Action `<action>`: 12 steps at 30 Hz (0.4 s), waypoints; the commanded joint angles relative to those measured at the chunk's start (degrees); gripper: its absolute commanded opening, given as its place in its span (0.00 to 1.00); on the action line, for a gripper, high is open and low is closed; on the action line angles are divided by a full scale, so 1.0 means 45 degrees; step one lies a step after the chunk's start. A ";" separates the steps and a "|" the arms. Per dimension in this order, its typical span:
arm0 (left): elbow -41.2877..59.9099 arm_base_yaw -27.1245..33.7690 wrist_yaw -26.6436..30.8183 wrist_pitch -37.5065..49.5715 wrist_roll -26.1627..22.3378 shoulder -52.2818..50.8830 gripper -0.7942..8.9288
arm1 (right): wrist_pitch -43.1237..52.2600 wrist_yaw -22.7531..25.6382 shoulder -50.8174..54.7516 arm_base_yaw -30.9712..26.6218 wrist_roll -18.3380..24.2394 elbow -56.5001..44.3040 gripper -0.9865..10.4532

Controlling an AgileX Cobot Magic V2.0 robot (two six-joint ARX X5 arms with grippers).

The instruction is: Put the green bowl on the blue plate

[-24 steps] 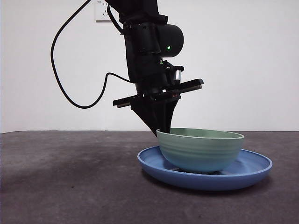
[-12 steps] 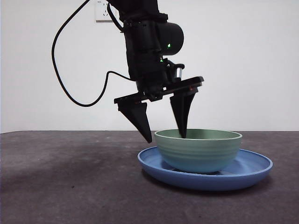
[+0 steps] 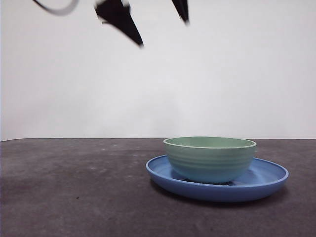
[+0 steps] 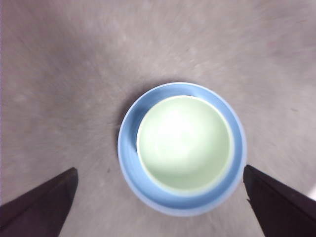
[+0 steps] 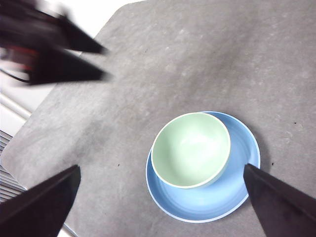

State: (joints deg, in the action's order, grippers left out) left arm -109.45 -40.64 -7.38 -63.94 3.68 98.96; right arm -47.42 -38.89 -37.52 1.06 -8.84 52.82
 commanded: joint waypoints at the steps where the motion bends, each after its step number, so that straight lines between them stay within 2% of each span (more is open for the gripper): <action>1: -0.0272 -0.0053 -0.0029 -0.0369 -0.0884 -0.0894 0.66 | 0.0049 -0.0034 -0.0044 0.0015 0.0024 0.0189 0.60; 7: 0.0442 -0.0039 -0.0379 -0.1326 -0.1389 -0.3993 0.66 | 0.0049 -0.0034 -0.0044 0.0015 0.0029 0.0189 0.60; 12: 0.2297 -0.0044 -0.0427 -0.0913 -0.1384 -0.6382 0.66 | 0.0044 -0.0034 -0.0044 0.0015 0.0029 0.0189 0.60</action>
State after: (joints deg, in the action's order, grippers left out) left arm -99.15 -40.62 -9.04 -68.58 -1.89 70.67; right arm -47.44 -38.89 -37.52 1.06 -8.84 52.82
